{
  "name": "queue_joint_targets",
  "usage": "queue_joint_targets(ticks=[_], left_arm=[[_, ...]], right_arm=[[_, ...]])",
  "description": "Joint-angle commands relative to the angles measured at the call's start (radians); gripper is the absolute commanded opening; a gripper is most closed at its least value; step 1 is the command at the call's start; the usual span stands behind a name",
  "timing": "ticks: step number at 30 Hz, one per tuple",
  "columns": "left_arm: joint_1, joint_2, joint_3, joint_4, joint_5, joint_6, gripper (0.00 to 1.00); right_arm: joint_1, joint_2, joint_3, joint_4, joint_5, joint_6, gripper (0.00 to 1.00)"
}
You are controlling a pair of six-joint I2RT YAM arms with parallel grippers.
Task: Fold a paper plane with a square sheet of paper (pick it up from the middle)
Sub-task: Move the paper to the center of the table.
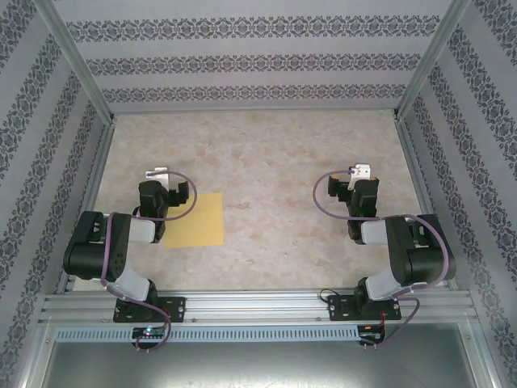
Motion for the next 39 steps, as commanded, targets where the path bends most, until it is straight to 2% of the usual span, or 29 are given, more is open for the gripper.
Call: queue_joint_targets(ticks=[1,17,20,22,24,26,27,29,30,31,34,36,39], left_arm=[[0.012,-0.011,0.017,-0.004,0.009,0.012,1.0],[0.013,-0.017,0.005,0.016,0.007,0.012,1.0],[0.011,-0.096,-0.023,0.003,-0.025,-0.004,1.0],[0.013,-0.189,-0.027,-0.087,-0.091,-0.045,1.0],[0.015,-0.284,-0.001,-0.227,-0.098,-0.081,1.0],[0.015,-0.354,0.039,-0.363,-0.113,-0.156,1.0],[0.015,-0.382,0.075,-0.464,-0.155,-0.236,1.0],[0.015,-0.409,0.179,-0.722,-0.262,-0.408,1.0],[0.015,-0.415,0.227,-0.826,-0.261,-0.447,1.0],[0.016,-0.417,0.256,-0.882,-0.224,-0.469,1.0],[0.018,-0.404,0.293,-0.912,-0.006,-0.515,1.0],[0.018,-0.361,0.321,-0.952,0.105,-0.577,1.0],[0.004,-0.286,0.375,-1.021,0.273,-0.6,1.0]], right_arm=[[-0.005,-0.016,0.018,0.006,-0.02,0.013,0.98],[-0.015,-0.017,0.016,0.008,-0.066,0.013,0.98],[-0.005,-0.041,0.01,-0.001,-0.083,-0.01,0.98],[0.008,-0.07,0.001,-0.007,-0.05,-0.018,0.98],[0.022,-0.122,-0.001,-0.048,-0.015,-0.023,0.98],[0.039,-0.219,0.053,-0.257,0.058,0.029,0.98],[0.04,-0.267,0.112,-0.44,0.125,0.114,0.98],[0.041,-0.321,0.215,-0.684,0.148,0.213,0.98],[0.039,-0.342,0.26,-0.797,0.13,0.294,0.98],[0.021,-0.36,0.297,-0.885,0.05,0.348,0.98],[-0.021,-0.365,0.295,-0.858,-0.272,0.429,0.98],[-0.023,-0.357,0.298,-0.833,-0.409,0.497,0.98],[0.001,-0.308,0.327,-0.819,-0.582,0.54,0.98]])
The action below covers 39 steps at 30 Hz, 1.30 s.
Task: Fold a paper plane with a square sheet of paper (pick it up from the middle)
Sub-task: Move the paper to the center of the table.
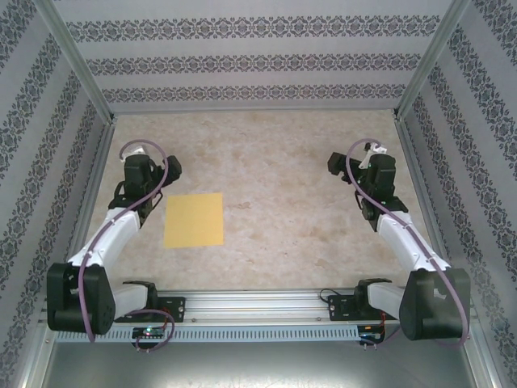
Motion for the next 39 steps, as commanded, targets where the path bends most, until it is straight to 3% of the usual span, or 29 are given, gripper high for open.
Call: queue_joint_targets(ticks=[1,3,7,14,20,27,39], left_arm=[[-0.011,0.078,0.033,-0.164,0.259,-0.112,1.0],[-0.035,0.125,0.049,-0.189,0.338,-0.107,1.0],[-0.101,0.154,0.08,-0.349,0.267,-0.14,1.0],[-0.185,0.085,-0.033,-0.339,0.252,-0.244,1.0],[-0.275,0.123,-0.033,-0.309,0.193,-0.294,1.0],[-0.346,0.26,-0.003,-0.245,0.207,-0.375,1.0],[-0.533,0.493,0.171,-0.129,0.247,-0.455,1.0]], right_arm=[[0.038,0.062,0.046,-0.105,-0.283,0.106,0.98],[0.085,0.108,0.096,-0.168,-0.302,0.091,0.98],[0.176,0.163,0.134,-0.207,-0.283,0.101,0.98],[0.282,0.197,0.147,-0.2,-0.229,0.109,0.98],[0.289,0.185,0.149,-0.266,-0.183,0.1,0.98],[0.277,0.136,0.075,-0.273,-0.116,0.156,0.98],[0.266,0.095,0.016,-0.306,-0.136,0.196,0.98]])
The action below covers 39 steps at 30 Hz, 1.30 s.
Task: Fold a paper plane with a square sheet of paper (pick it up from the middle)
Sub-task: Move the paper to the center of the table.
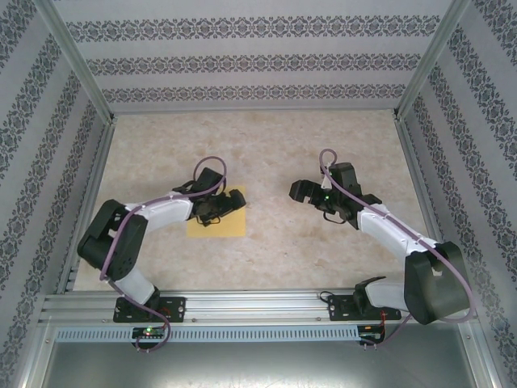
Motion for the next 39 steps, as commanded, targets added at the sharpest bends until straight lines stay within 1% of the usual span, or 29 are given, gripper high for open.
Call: queue_joint_targets(ticks=[1,4,7,9,13,16,18,20,23,28,30,32,34,39], left_arm=[[-0.069,0.086,0.053,0.031,0.042,-0.042,1.0],[-0.116,0.132,0.121,0.044,0.031,-0.052,1.0],[-0.141,0.107,0.126,0.104,-0.006,-0.062,1.0],[-0.141,0.063,0.123,0.097,-0.052,-0.049,1.0],[-0.14,-0.089,0.072,0.021,-0.258,0.004,1.0],[-0.131,-0.231,0.004,-0.034,-0.415,0.016,1.0],[-0.117,-0.311,-0.044,-0.051,-0.486,0.026,1.0],[-0.097,-0.397,-0.092,-0.063,-0.543,0.033,1.0],[-0.075,-0.498,-0.151,-0.081,-0.596,0.041,1.0],[-0.059,-0.624,-0.217,-0.105,-0.649,0.068,1.0],[-0.051,-0.66,-0.243,-0.095,-0.658,0.075,1.0],[-0.047,-0.69,-0.268,-0.081,-0.669,0.077,1.0],[-0.046,-0.711,-0.286,-0.07,-0.676,0.085,1.0],[-0.04,-0.742,-0.326,-0.012,-0.698,0.091,1.0]], right_arm=[[-0.002,-0.01,-0.014,-0.016,-0.004,0.025,0.98],[0.003,-0.01,-0.005,-0.025,-0.002,0.042,0.98],[0.01,-0.011,0.009,-0.025,-0.003,0.072,0.98],[0.021,-0.004,0.027,-0.025,-0.019,0.076,0.98],[0.062,0.033,0.077,-0.025,-0.031,0.094,0.98],[0.103,0.093,0.124,-0.01,-0.067,0.114,0.9],[0.14,0.139,0.161,-0.001,-0.085,0.132,0.89],[0.198,0.193,0.208,0.0,-0.073,0.141,0.87],[0.276,0.281,0.281,-0.013,-0.058,0.152,0.85],[0.357,0.402,0.38,-0.018,-0.038,0.181,0.83],[0.375,0.45,0.418,-0.036,-0.021,0.201,0.83],[0.393,0.499,0.448,-0.028,-0.059,0.218,0.82],[0.412,0.53,0.472,-0.036,-0.068,0.219,0.82],[0.414,0.573,0.469,-0.052,-0.067,0.21,0.82]])
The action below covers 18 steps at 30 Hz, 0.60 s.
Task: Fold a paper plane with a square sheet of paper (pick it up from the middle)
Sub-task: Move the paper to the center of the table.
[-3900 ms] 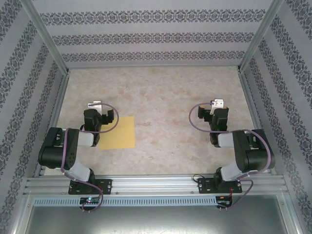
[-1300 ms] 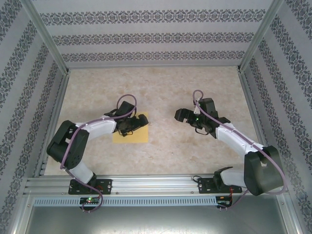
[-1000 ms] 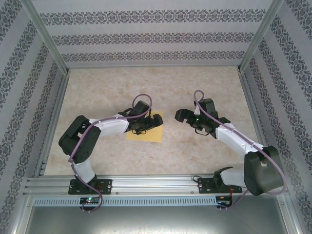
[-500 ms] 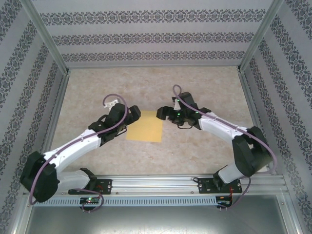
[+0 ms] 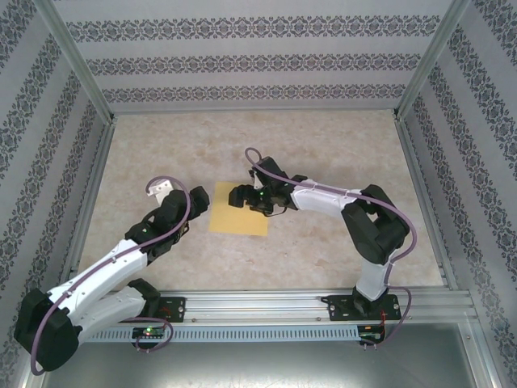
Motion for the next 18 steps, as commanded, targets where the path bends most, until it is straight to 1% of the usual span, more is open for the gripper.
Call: queue_joint_targets(ticks=[1,5,9,12,15,18], left_arm=[[0.012,-0.017,-0.009,0.044,-0.04,0.034,1.0],[0.012,-0.01,0.002,0.036,-0.056,0.031,1.0],[0.013,-0.008,0.004,0.033,-0.043,0.017,1.0],[0.013,-0.013,0.019,0.001,-0.026,0.013,1.0],[0.013,-0.018,0.019,-0.02,-0.028,0.017,1.0],[0.012,-0.02,0.005,0.005,-0.02,0.034,1.0]], right_arm=[[0.001,0.024,0.011,-0.052,0.0,0.0,0.82],[-0.019,0.039,-0.012,-0.103,0.016,-0.051,0.83],[-0.043,0.043,-0.034,-0.181,0.013,-0.125,0.82],[-0.072,0.014,-0.06,-0.239,0.042,-0.188,0.81],[-0.123,-0.028,-0.09,-0.269,0.026,-0.258,0.81],[-0.171,-0.066,-0.099,-0.319,0.011,-0.326,0.81]])
